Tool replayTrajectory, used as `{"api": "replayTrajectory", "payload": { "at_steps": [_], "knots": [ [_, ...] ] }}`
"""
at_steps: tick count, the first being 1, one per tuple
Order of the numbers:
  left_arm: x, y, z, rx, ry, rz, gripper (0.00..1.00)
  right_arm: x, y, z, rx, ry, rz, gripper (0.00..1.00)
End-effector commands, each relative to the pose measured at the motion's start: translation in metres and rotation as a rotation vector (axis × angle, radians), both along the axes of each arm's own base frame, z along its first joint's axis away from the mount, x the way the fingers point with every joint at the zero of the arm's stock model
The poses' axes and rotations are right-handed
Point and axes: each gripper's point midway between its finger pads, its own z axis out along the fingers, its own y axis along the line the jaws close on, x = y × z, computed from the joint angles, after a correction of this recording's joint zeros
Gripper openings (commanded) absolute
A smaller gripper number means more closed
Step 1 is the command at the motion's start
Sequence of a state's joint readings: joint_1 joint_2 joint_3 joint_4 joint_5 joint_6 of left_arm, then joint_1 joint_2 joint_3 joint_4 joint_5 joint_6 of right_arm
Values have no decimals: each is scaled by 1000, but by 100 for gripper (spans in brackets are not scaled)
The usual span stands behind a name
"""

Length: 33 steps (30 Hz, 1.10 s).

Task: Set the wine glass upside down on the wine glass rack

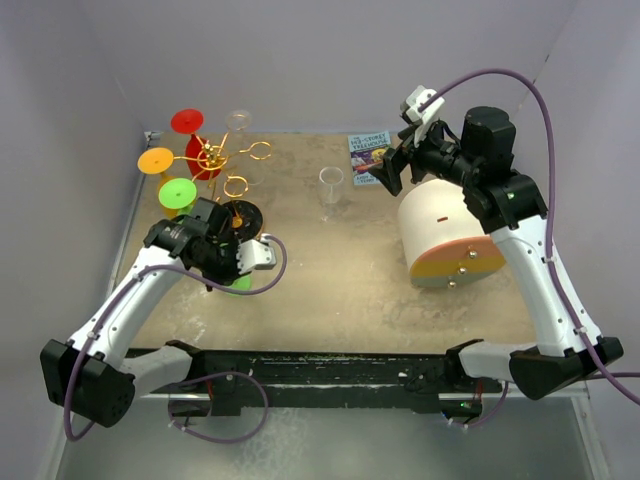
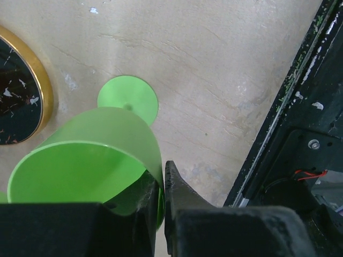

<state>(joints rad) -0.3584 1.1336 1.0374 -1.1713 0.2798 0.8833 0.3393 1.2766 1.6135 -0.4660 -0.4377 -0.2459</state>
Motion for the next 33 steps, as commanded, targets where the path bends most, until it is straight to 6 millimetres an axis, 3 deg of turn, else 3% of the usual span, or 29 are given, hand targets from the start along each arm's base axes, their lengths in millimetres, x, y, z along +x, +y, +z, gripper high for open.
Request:
{"api": "replayTrajectory", "payload": {
  "at_steps": [1,3,8,14,20,24,28,33],
  "knots": [
    [-6,-10,2,-46,5,-37,6,3,2,11,11,-38,14,100],
    [-9,-17,6,-79,13,-52,0,4,2,10,9,-36,16,100],
    [-21,-36,29,-192,23,-115,0,4,2,10,8,-35,12,100],
    [-38,-68,76,-406,7,-241,0,1,3,9,9,-31,26,100],
    [-48,-99,142,-634,-78,-378,0,-11,12,10,15,-23,106,100],
    [-49,-116,196,-790,-161,-432,0,-36,25,14,33,-15,251,100],
    [-37,-129,248,-904,-236,-413,0,-53,32,21,54,-17,336,100],
    [-12,-133,303,-954,-357,-316,0,-61,35,35,96,-35,353,100]
  ]
}}
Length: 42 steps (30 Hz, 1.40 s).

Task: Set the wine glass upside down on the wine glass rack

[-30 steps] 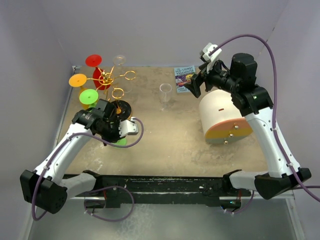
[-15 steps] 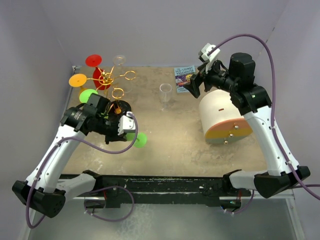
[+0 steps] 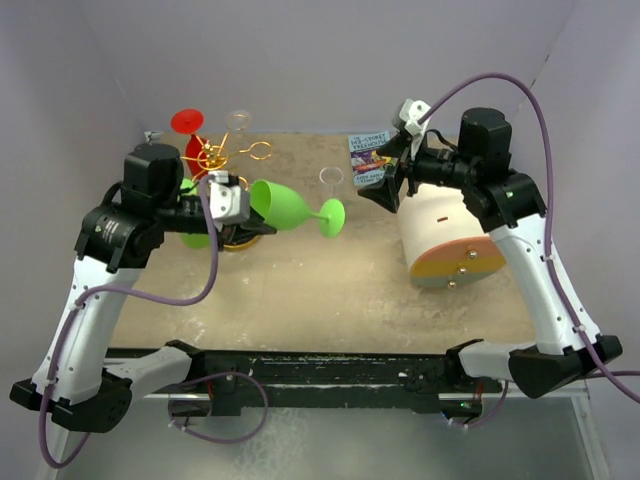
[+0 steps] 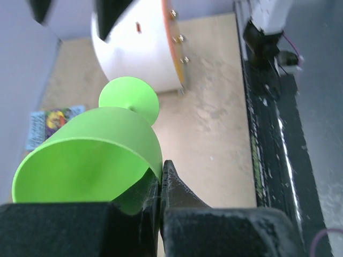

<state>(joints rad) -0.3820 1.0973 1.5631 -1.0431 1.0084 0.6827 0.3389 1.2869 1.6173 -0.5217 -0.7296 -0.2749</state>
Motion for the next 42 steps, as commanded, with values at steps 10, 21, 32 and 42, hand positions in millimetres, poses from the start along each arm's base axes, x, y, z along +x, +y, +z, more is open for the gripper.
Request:
{"api": "replayTrajectory", "payload": {
  "at_steps": [10,21,32,42],
  "knots": [
    [51,-3,136,-291,-116,289,0,-15,5,80,205,-28,-25,92],
    [75,1,148,-391,-50,425,0,4,29,103,347,45,-59,85],
    [85,-1,137,-375,-55,424,0,25,54,94,374,125,-93,68],
    [87,-5,132,-366,-53,407,0,39,58,97,389,140,-143,46]
  ]
}}
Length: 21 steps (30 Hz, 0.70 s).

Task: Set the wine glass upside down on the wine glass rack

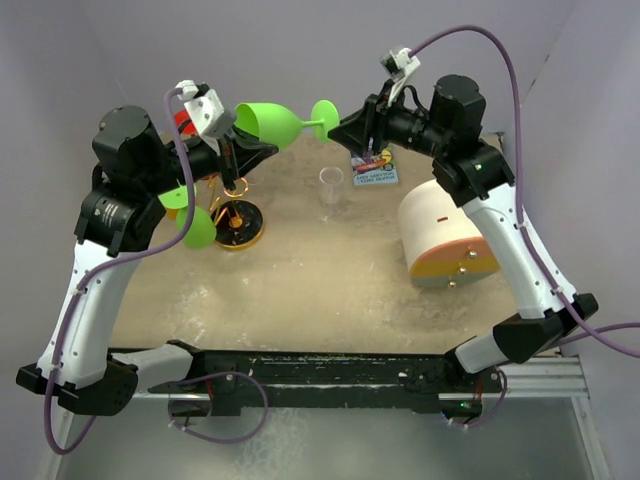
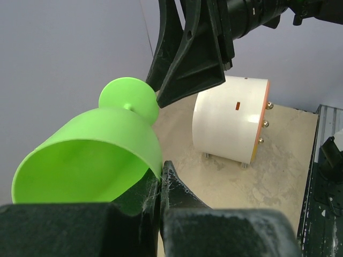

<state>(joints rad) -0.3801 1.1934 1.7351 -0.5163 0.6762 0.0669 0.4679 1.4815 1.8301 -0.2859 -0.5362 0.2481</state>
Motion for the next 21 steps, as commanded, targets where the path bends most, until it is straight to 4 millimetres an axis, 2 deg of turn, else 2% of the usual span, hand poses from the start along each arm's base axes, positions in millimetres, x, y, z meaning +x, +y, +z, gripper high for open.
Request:
{"api": "replayTrajectory", "payload": {
  "at_steps": [1,3,9,13,16,19,21],
  "knots": [
    [1,0,12,-22,-54,-5,0,-1,-1,32,59,-58,-22,43],
    [0,-1,12,-23,-56,-10,0,1,1,29,62,-44,-21,37],
    [-2,-3,13,-23,-63,-30,0,7,8,23,59,-13,-19,31],
    [-1,-4,12,-19,-67,-31,0,9,11,22,60,-2,-19,23],
    [-1,-4,11,-17,-67,-34,0,11,11,20,58,4,-34,14],
    [0,-4,9,-12,-70,-31,0,16,6,21,56,6,-74,0],
    [0,-2,9,-10,-75,-21,0,19,2,20,53,16,-108,0]
  ]
}}
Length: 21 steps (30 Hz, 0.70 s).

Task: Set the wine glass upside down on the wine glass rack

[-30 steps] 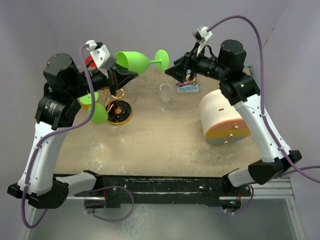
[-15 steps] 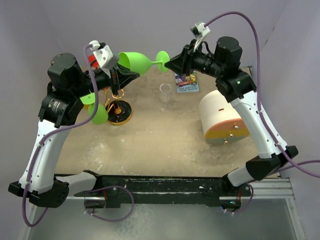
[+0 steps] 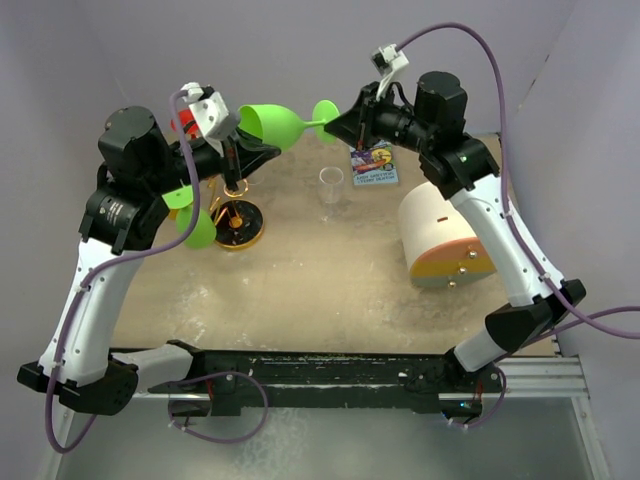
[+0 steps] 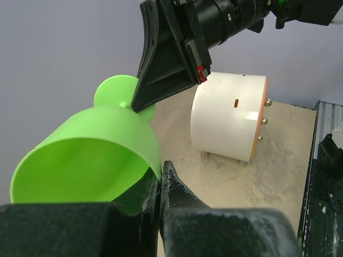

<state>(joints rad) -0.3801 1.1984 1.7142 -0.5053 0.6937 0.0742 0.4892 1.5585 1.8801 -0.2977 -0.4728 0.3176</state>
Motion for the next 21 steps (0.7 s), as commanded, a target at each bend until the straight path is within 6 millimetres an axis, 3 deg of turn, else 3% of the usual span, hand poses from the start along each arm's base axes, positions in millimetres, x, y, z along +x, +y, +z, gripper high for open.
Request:
{"api": "replayTrajectory", "payload": {
  "at_steps": [1,12,16,21],
  "knots": [
    [-2,2,16,-19,-83,1,1,-1,-13,31,30,-69,-79,0],
    [-9,14,10,-13,-78,27,50,9,-42,40,-26,-150,-235,0],
    [-14,28,5,28,-106,77,64,15,-59,45,-88,-228,-313,0],
    [-17,55,10,53,-131,199,78,26,-80,36,-268,-364,-381,0]
  ]
}}
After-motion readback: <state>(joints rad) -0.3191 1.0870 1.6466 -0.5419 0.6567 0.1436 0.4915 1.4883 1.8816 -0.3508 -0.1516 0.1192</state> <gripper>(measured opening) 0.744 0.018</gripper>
